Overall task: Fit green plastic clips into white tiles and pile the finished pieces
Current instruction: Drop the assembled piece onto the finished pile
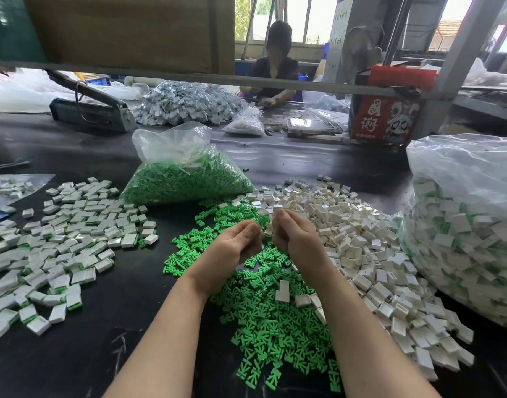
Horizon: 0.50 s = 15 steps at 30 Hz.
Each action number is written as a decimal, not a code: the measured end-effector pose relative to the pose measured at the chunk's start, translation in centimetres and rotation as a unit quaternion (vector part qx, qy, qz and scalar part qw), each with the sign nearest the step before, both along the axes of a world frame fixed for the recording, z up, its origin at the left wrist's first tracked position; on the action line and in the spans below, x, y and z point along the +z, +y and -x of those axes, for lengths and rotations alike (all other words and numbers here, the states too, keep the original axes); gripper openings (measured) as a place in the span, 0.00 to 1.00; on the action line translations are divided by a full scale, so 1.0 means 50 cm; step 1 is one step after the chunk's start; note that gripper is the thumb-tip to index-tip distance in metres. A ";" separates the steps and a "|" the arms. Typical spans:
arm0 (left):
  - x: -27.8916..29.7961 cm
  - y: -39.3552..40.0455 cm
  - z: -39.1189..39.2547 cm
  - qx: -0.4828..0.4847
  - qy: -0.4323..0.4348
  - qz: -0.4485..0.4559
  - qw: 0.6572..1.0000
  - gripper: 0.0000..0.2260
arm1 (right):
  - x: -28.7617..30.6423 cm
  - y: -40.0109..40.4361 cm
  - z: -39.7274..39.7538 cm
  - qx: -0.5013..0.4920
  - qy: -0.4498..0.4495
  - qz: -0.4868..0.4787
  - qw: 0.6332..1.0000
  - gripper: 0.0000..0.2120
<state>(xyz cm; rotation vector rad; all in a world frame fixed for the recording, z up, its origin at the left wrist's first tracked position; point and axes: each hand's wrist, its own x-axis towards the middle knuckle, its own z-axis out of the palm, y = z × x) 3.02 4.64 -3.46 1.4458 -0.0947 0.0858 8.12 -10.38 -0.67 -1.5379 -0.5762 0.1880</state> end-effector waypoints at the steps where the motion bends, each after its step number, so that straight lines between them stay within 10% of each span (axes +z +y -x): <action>1: 0.000 0.000 0.001 -0.003 0.001 -0.003 1.000 0.08 | 0.000 0.000 -0.001 -0.003 -0.015 0.009 1.000 0.16; 15: 0.017 -0.030 0.008 0.000 -0.016 -0.033 0.999 0.18 | -0.017 0.033 0.019 -0.139 -0.158 0.096 0.973 0.17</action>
